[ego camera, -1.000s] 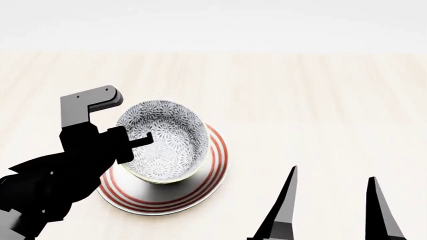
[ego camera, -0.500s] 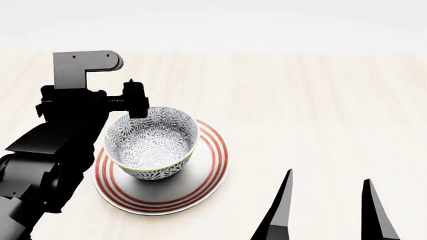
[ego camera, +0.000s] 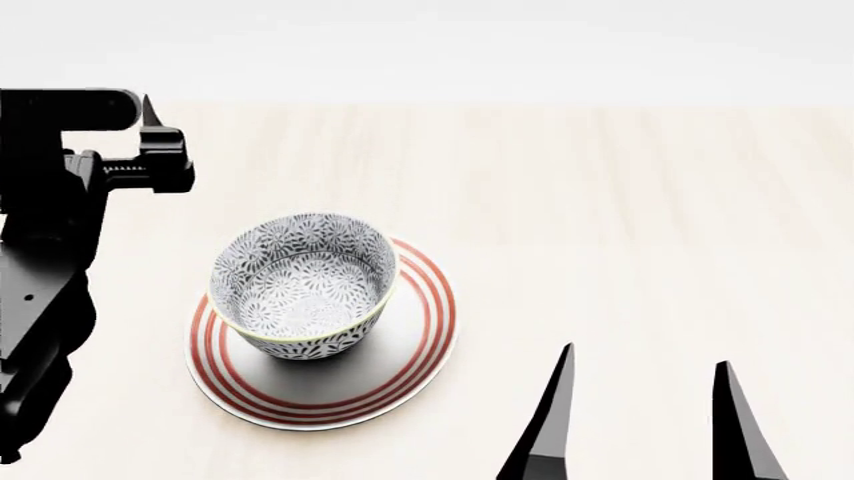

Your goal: Put the bowl on the plate.

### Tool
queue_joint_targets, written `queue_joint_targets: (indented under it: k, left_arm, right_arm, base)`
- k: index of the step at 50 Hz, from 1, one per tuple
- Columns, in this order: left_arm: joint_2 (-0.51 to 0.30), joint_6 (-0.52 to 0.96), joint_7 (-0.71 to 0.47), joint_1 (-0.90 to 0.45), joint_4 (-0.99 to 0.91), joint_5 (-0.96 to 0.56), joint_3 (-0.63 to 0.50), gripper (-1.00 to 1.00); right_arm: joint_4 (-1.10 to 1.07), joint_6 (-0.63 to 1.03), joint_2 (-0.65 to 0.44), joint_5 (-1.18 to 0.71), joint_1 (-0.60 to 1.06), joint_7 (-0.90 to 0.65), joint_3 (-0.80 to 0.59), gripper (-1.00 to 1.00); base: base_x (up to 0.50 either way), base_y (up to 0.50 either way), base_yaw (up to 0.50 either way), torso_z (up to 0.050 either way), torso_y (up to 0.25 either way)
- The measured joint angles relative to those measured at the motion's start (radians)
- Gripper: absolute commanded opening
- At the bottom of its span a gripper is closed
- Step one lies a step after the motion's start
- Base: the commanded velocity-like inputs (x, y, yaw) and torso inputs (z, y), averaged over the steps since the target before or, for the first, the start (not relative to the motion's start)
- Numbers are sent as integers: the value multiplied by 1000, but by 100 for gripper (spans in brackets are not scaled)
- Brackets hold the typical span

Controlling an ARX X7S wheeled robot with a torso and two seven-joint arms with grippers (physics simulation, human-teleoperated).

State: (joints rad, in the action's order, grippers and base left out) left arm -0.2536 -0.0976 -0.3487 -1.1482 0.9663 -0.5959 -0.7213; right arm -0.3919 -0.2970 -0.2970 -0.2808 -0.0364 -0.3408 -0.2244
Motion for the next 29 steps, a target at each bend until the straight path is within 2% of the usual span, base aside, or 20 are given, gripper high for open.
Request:
queue_joint_targets:
  k: [12,20,29]
  left_arm:
    - [-215,6,-224,263,-427,51,-7,100]
    - [-347,-20,-415,468,-729,119,-3,100]
    - [-450,-79,-601,669,-947,217,8,100]
  right_arm:
    - [-2,6,-2,5,2,-6,-8,100]
    - [-2,7,-3,7,2,-10,-13,100]
    - [7,1,-3,12,1,-11,-19,100]
  base:
    - [0,0,0,0,0]
    - [0,0,0,0,0]
    - [0,0,0,0,0]
